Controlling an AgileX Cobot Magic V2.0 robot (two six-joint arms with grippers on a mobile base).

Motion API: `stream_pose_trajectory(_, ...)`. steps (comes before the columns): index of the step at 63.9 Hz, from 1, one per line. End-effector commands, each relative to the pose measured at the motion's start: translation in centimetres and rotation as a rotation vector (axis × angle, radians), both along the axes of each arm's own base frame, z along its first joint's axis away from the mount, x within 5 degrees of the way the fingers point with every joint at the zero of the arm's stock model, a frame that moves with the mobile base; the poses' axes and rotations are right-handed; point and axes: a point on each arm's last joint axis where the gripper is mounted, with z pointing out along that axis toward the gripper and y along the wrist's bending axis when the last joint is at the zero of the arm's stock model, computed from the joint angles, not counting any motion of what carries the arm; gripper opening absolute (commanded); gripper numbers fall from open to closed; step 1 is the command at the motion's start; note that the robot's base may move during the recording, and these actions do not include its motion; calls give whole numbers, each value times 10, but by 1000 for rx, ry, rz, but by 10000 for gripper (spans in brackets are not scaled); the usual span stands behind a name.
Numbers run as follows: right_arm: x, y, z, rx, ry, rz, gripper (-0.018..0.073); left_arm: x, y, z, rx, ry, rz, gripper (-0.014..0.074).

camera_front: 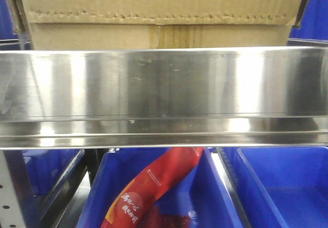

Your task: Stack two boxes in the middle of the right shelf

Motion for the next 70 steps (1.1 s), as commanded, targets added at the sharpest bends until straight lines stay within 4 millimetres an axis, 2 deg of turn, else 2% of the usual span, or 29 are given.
stream_pose_trajectory(1,2,0,0,-5,-7,8,78,-1,1,11,-17,-73,-9,115)
stream_pose_trajectory(5,2,0,1,-4,-9,8,232,-1,1,11,-17,-73,-9,266)
stream_pose_trajectory(10,1,0,5,-2,-24,7,417,-1,1,11,-17,-73,-9,505)
stream_pose_trajectory(13,0,-1,8,1,-34,7,484,-1,1,11,-17,-73,-9,629)
stream_pose_trajectory(18,-5,-2,16,7,-56,7,573,-4,1,14,-22,-81,-10,566)
stream_pose_trajectory(24,-13,-4,27,16,-88,7,568,-11,1,21,-34,-99,-17,500)
stream_pose_trajectory(29,-28,-9,39,22,-113,10,566,-24,3,34,-47,-134,-24,428)
stream_pose_trajectory(34,-42,-12,48,23,-120,14,506,-39,4,48,-60,-171,-37,347)
stream_pose_trajectory(37,-50,-15,53,23,-126,17,426,-49,3,53,-61,-187,-48,292)
stream_pose_trajectory(42,-66,-19,58,28,-143,17,200,-72,4,60,-68,-203,-73,163)
stream_pose_trajectory(51,-87,-26,52,38,-175,6,-170,-106,9,50,-59,-202,-103,-22)
stream_pose_trajectory(56,-102,-31,46,43,-209,4,-154,-125,17,42,-75,-255,-112,-112)
stream_pose_trajectory(70,-141,-44,9,33,-310,4,-154,-183,42,15,-109,-427,-131,-111)
